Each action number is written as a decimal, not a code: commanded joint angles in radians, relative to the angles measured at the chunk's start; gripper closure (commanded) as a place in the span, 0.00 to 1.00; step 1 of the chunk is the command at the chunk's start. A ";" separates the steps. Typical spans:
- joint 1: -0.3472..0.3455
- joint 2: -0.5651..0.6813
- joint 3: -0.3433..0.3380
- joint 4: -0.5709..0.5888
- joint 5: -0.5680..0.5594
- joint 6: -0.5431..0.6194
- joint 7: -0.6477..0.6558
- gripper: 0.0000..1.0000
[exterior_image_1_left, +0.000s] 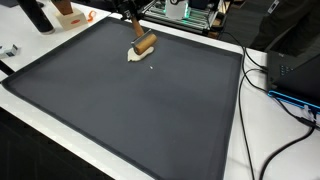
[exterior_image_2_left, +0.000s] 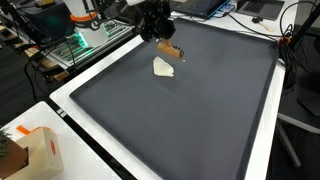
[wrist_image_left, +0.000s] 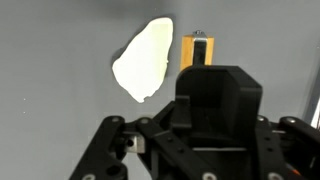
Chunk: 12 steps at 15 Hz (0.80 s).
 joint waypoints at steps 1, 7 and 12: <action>-0.003 -0.070 0.006 -0.028 -0.118 -0.015 0.114 0.79; -0.001 -0.117 0.023 -0.019 -0.281 -0.063 0.260 0.79; 0.010 -0.103 0.024 -0.001 -0.300 -0.075 0.259 0.79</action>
